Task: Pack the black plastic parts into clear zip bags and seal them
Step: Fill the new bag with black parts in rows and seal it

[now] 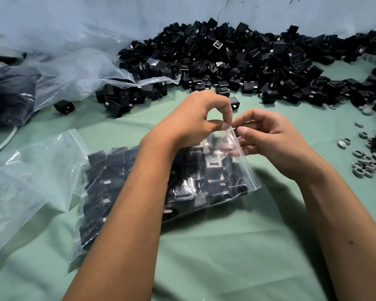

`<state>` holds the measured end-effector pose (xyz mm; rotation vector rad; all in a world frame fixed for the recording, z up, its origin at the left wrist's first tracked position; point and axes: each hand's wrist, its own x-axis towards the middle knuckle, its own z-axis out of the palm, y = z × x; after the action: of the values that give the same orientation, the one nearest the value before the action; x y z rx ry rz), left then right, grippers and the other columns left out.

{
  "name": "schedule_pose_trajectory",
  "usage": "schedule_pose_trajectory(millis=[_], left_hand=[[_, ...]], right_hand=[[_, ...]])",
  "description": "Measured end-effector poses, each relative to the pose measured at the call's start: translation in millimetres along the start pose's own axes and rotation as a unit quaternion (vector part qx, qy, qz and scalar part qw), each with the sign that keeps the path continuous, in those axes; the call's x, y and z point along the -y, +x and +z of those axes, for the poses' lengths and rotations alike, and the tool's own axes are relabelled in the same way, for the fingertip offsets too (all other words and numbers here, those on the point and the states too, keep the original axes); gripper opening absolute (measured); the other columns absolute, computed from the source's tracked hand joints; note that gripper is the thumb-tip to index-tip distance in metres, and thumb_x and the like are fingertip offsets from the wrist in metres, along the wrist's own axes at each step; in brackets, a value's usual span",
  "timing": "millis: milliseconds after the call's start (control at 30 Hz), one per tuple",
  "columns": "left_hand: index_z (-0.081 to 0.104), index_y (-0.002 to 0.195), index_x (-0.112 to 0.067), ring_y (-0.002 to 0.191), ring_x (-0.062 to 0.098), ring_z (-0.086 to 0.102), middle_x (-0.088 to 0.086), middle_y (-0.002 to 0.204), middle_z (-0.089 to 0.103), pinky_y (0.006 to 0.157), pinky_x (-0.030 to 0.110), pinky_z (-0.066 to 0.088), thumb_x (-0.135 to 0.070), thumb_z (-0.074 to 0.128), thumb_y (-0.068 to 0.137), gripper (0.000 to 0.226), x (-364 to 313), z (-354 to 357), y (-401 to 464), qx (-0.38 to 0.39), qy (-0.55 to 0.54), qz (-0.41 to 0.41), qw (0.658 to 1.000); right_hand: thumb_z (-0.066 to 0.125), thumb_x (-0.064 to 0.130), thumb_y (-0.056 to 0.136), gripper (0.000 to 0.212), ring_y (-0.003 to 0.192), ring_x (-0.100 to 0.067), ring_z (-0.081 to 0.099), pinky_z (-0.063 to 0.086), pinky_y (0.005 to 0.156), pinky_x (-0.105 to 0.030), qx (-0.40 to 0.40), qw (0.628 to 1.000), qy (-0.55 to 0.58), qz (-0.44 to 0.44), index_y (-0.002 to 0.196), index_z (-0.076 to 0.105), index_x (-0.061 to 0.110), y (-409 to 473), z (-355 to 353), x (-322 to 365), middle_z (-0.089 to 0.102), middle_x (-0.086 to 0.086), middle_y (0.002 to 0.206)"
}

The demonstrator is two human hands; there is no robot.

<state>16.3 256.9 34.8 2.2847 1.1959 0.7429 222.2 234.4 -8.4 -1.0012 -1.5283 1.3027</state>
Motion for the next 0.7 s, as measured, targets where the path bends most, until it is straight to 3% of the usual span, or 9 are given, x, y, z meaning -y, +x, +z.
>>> schedule_pose_trajectory(millis=[167,300,433,567,700], left_hand=[[0.072,0.091,-0.02,0.105,0.009,0.054,-0.011,0.102,0.059,0.1,0.033,0.045,-0.017,0.076,0.091,0.005,-2,0,-1,-0.004,-0.004,-0.005,1.0],[0.071,0.091,-0.022,0.103,0.008,0.055,-0.012,0.102,0.059,0.093,0.03,0.046,-0.016,0.075,0.092,0.008,0,0,-1,-0.007,-0.003,-0.006,1.0],[0.071,0.091,-0.022,0.102,0.009,0.056,-0.008,0.104,0.061,0.087,0.027,0.046,-0.015,0.075,0.091,0.008,0,2,1,-0.01,-0.003,-0.006,1.0],[0.072,0.091,-0.021,0.1,-0.003,0.055,-0.017,0.099,0.06,0.089,0.019,0.045,-0.016,0.075,0.091,0.006,4,1,0,-0.022,-0.019,-0.008,1.0],[0.072,0.092,-0.018,0.099,-0.001,0.056,-0.018,0.095,0.059,0.089,0.026,0.049,-0.014,0.075,0.091,0.005,3,3,1,-0.019,-0.017,-0.001,1.0]], right_hand=[[0.043,0.001,0.108,0.013,0.076,-0.036,0.077,0.063,0.063,-0.035,0.059,0.996,0.036,0.052,0.116,0.052,-0.002,-3,9,2,0.071,-0.024,0.086],[0.043,0.008,0.109,0.014,0.083,-0.047,0.075,0.065,0.067,-0.042,0.025,0.996,0.058,0.062,0.114,0.055,0.002,-3,2,7,0.065,-0.018,0.084],[0.054,0.019,0.102,0.023,0.083,-0.043,0.076,0.064,0.069,-0.04,0.099,0.989,0.087,0.074,0.121,0.048,0.007,-6,13,5,0.069,-0.035,0.098],[0.064,0.009,0.094,0.041,0.093,-0.048,0.074,0.064,0.075,-0.041,0.128,0.985,0.098,0.06,0.131,0.047,0.003,-7,6,7,0.066,-0.042,0.105],[0.064,0.005,0.094,0.041,0.1,-0.053,0.071,0.063,0.076,-0.04,0.14,0.982,0.112,0.06,0.13,0.045,0.003,-9,3,6,0.063,-0.046,0.105]])
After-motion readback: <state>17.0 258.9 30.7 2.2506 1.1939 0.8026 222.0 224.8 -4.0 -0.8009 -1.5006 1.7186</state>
